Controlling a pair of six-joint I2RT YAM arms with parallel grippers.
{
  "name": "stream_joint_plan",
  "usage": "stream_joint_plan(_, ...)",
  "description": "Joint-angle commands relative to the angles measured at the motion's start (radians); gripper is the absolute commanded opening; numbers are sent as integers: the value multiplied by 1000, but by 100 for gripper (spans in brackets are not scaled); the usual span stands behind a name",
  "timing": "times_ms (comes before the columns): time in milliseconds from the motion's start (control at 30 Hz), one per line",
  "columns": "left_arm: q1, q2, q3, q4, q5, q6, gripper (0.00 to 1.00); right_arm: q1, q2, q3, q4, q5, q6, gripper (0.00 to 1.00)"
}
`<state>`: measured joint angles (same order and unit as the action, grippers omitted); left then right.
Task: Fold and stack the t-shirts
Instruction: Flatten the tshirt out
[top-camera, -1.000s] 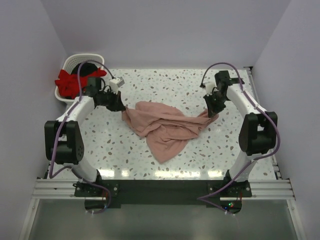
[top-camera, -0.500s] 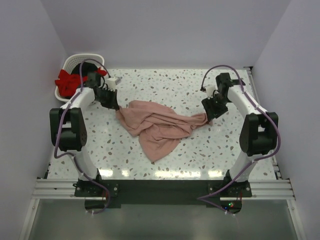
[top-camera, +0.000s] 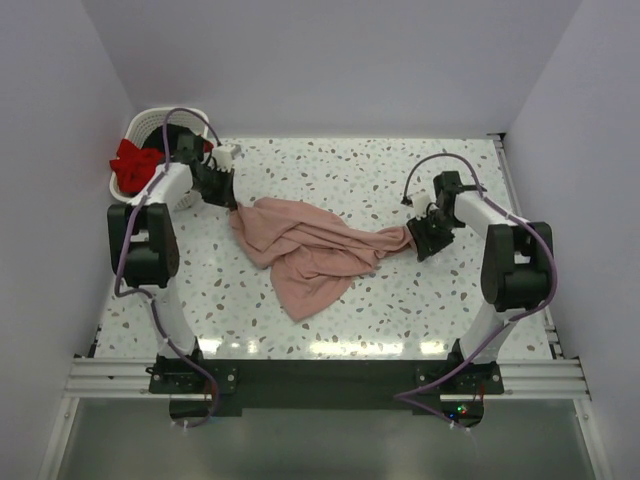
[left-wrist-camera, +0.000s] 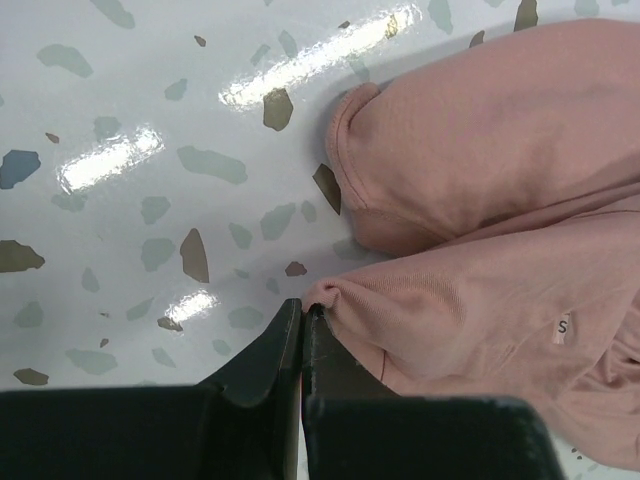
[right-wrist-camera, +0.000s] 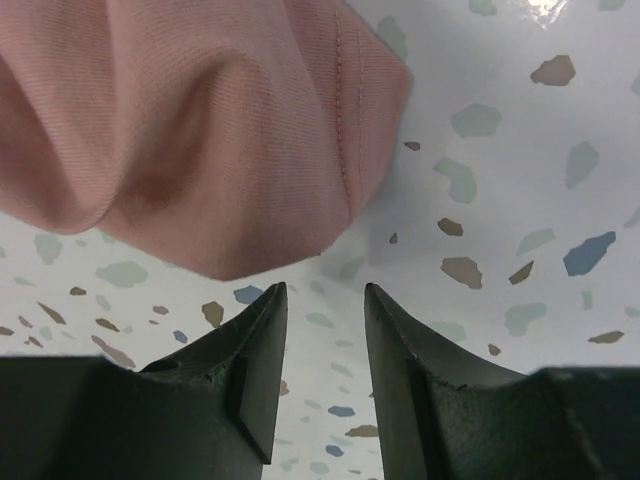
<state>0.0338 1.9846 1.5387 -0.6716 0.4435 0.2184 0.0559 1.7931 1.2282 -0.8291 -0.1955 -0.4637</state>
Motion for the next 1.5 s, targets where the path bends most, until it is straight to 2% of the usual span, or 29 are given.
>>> stream_joint_plan(0,9,23,49,-14,-8,-17,0,2,-40,-55,187,-61,-21,40)
stream_joint_plan(267,9,46,72,-10,-11,-19,0,1,-64,-151,401,-102,-42,39)
stream_joint_plan(633,9,85,127,-17,3,-19,5,2,-60,-138,444,-140,-72,43)
stream_joint_plan(700,9,94,136,-25,6,-21,6,4,-57,-125,433,-157,-75,40)
stream_joint_plan(733,9,98,144,-31,6,-21,7,2,-54,-122,432,-177,-75,35)
stream_joint_plan(767,9,100,150,-32,6,-21,11,2,-54,-118,426,-191,-73,22)
stream_joint_plan(800,11,100,159,-39,12,-17,12,4,-52,-107,418,-202,-75,15)
stream_joint_plan(833,12,97,164,-49,17,-13,14,2,-51,-101,397,-226,-75,0)
stream_joint_plan(900,15,82,167,-59,32,-1,22,4,-55,-88,381,-240,-79,0)
stream_joint_plan(1067,25,-70,95,-19,49,67,39,1,-92,-82,326,-242,-90,0)
stream_joint_plan(1133,-1,-145,3,0,44,122,41,2,-104,-76,302,-245,-95,0)
stream_joint_plan(1200,-26,-187,-95,9,-20,183,42,2,-107,-65,286,-245,-92,0)
stream_joint_plan(1233,-85,-219,-124,20,-40,196,42,2,-109,-59,271,-243,-90,0)
stream_joint_plan(1300,-124,-250,-196,52,-90,203,42,2,-107,-47,257,-236,-89,0)
stream_joint_plan(1467,-120,-231,-209,86,-195,170,44,1,-109,-38,236,-210,-90,0)
